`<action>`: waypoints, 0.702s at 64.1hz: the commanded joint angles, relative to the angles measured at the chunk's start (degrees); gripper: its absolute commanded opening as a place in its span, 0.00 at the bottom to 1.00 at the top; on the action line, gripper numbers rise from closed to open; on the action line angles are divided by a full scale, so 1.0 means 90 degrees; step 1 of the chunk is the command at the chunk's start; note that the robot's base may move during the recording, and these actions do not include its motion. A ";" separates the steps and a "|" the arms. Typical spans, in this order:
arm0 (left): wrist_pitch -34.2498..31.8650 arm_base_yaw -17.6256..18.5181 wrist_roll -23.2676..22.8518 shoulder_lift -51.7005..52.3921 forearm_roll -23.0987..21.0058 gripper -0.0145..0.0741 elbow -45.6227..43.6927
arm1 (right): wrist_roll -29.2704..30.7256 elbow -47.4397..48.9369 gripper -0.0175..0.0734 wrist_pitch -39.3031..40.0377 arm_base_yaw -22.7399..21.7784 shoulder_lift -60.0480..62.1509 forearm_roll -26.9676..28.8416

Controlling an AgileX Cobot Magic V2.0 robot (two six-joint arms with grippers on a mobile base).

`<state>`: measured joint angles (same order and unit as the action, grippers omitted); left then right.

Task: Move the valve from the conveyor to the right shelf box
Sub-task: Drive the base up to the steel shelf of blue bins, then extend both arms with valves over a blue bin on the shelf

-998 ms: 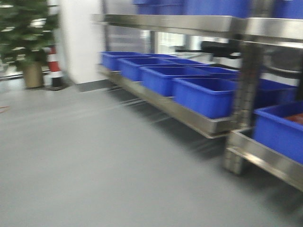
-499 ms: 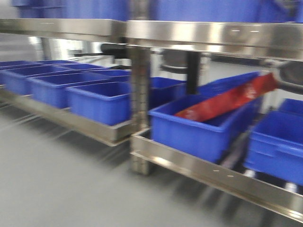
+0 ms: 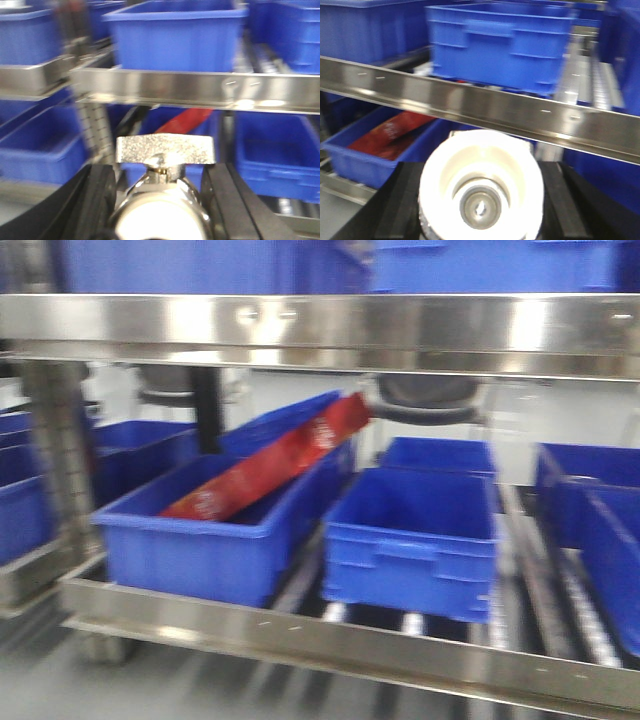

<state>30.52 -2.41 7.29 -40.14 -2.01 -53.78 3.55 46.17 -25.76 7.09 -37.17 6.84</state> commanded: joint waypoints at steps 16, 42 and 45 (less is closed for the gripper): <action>-0.0344 0.0034 -0.0047 0.0040 -0.0037 0.04 -0.0060 | 0.0039 0.0051 0.01 0.0530 0.0001 0.0062 -0.0017; -0.0344 0.0034 -0.0047 0.0040 -0.0037 0.04 -0.0060 | 0.0039 0.0051 0.01 0.0530 0.0001 0.0062 -0.0017; -0.0344 0.0034 -0.0047 0.0040 -0.0037 0.04 -0.0060 | 0.0039 0.0051 0.01 0.0530 0.0001 0.0062 -0.0017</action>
<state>30.52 -2.41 7.29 -40.14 -2.01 -53.78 3.55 46.17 -25.76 7.09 -37.17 6.84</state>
